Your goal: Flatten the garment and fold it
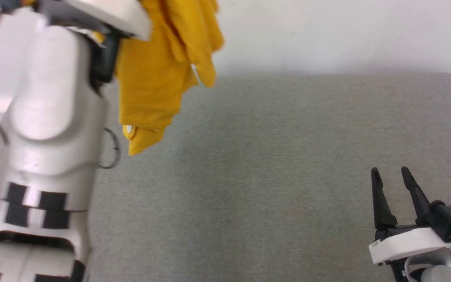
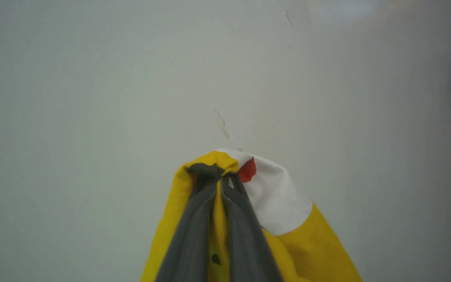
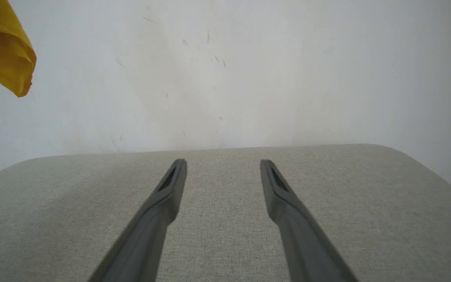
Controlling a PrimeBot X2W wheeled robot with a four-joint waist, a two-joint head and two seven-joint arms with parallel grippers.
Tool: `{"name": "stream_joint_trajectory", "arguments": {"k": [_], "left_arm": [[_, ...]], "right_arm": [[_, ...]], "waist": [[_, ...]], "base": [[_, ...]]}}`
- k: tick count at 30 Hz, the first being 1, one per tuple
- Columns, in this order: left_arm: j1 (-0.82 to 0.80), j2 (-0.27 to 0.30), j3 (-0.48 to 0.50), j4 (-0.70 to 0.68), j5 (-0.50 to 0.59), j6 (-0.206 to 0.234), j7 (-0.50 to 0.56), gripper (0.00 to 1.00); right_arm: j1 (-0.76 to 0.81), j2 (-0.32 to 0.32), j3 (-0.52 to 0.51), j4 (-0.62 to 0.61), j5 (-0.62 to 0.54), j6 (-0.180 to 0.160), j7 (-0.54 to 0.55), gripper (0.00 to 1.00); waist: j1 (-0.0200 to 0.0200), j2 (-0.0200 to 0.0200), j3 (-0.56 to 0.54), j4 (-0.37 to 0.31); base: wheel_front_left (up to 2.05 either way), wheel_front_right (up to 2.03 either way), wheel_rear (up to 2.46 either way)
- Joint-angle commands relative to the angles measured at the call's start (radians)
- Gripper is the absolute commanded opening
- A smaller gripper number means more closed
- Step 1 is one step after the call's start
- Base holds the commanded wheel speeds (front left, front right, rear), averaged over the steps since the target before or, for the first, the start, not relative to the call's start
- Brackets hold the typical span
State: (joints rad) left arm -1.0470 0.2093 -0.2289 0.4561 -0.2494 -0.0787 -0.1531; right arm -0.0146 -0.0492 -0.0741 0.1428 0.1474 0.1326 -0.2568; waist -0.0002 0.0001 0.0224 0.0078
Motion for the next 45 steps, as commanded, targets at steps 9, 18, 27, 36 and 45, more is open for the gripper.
{"name": "stream_joint_trajectory", "arguments": {"k": [9, 18, 27, 36, 45], "left_arm": [[0.106, -0.135, -0.150, -0.017, -0.124, -0.041, 0.080, 0.00], [0.343, -0.157, -0.339, 0.169, -0.244, -0.047, 0.341, 0.00], [0.473, -0.159, -0.471, 0.324, -0.334, -0.050, 0.607, 0.30], [0.527, -0.153, -0.340, 0.174, -0.408, 0.038, 0.275, 1.00], [0.646, -0.040, -0.167, -0.043, -0.304, 0.143, -0.106, 1.00]], "right_arm": [[0.017, -0.001, -0.005, -0.016, 0.004, -0.002, 0.008, 1.00], [0.010, -0.001, 0.014, -0.011, 0.013, -0.002, 0.011, 1.00], [0.006, -0.001, 0.037, 0.005, 0.023, -0.002, 0.013, 1.00], [0.010, -0.001, 0.032, 0.006, 0.022, -0.002, 0.011, 1.00], [0.014, -0.001, 0.011, -0.008, 0.004, -0.002, 0.024, 1.00]], "waist": [[0.0002, -0.0001, -0.004, -0.161], [0.0002, -0.0001, 0.021, -0.220], [0.0002, -0.0001, 0.022, -0.215], [0.0002, -0.0001, 0.023, -0.161], [0.0002, -0.0001, 0.017, -0.080]], "base": [[0.00, 0.00, 0.00], [0.00, 0.00, 0.00], [0.00, 0.00, 0.00], [0.00, 0.00, 0.00], [0.00, 0.00, 0.00]]}}
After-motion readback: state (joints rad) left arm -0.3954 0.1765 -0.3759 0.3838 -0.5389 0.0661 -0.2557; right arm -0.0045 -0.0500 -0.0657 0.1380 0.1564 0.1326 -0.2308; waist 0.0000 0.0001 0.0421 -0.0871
